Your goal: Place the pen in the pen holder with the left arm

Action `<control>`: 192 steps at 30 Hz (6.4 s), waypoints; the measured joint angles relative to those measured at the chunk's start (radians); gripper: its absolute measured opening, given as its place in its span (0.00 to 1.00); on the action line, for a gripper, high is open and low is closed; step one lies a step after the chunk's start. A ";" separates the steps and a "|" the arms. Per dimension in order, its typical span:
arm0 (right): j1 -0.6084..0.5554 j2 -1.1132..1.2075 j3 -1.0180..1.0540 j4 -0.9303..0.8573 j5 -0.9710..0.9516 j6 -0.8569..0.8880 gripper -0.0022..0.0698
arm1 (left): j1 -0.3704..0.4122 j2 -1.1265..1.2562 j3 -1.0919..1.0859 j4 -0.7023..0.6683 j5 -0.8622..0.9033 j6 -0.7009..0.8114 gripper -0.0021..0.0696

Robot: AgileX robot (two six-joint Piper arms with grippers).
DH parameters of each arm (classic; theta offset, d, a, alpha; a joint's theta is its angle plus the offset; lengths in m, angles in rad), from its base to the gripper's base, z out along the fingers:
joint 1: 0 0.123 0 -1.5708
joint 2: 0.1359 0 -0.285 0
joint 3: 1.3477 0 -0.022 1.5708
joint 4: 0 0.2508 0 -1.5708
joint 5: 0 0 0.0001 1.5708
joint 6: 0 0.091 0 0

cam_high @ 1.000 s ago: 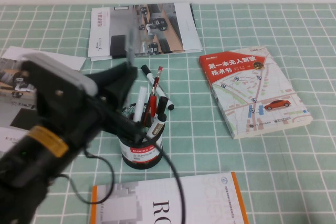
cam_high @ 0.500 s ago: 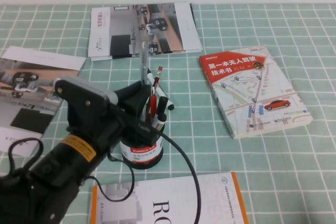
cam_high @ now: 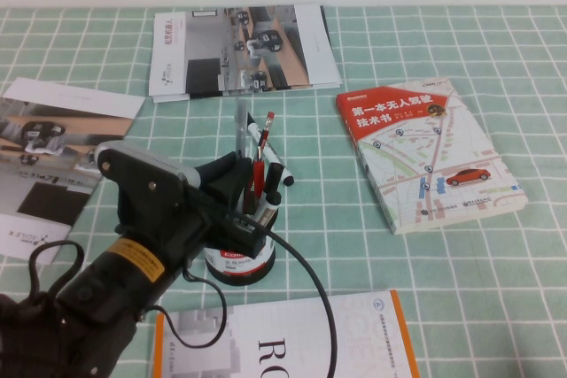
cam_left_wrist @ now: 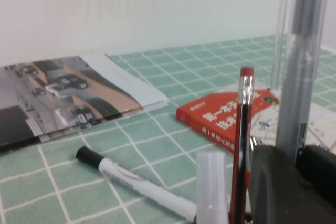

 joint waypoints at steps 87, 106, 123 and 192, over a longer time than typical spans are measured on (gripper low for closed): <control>0.000 0.000 0.000 0.000 0.000 0.000 0.00 | 0.496 -1.589 0.495 -0.036 1.086 0.047 0.03; 0.000 0.000 0.000 0.000 0.000 0.000 0.00 | 0.496 -1.589 0.494 -0.025 1.340 0.047 0.03; 0.000 0.000 0.000 0.000 0.000 0.000 0.00 | 0.496 -1.589 0.494 -0.025 1.342 0.047 0.03; 0.000 0.000 0.000 0.000 0.000 0.000 0.00 | 0.496 -1.589 0.494 -0.025 1.344 0.047 0.03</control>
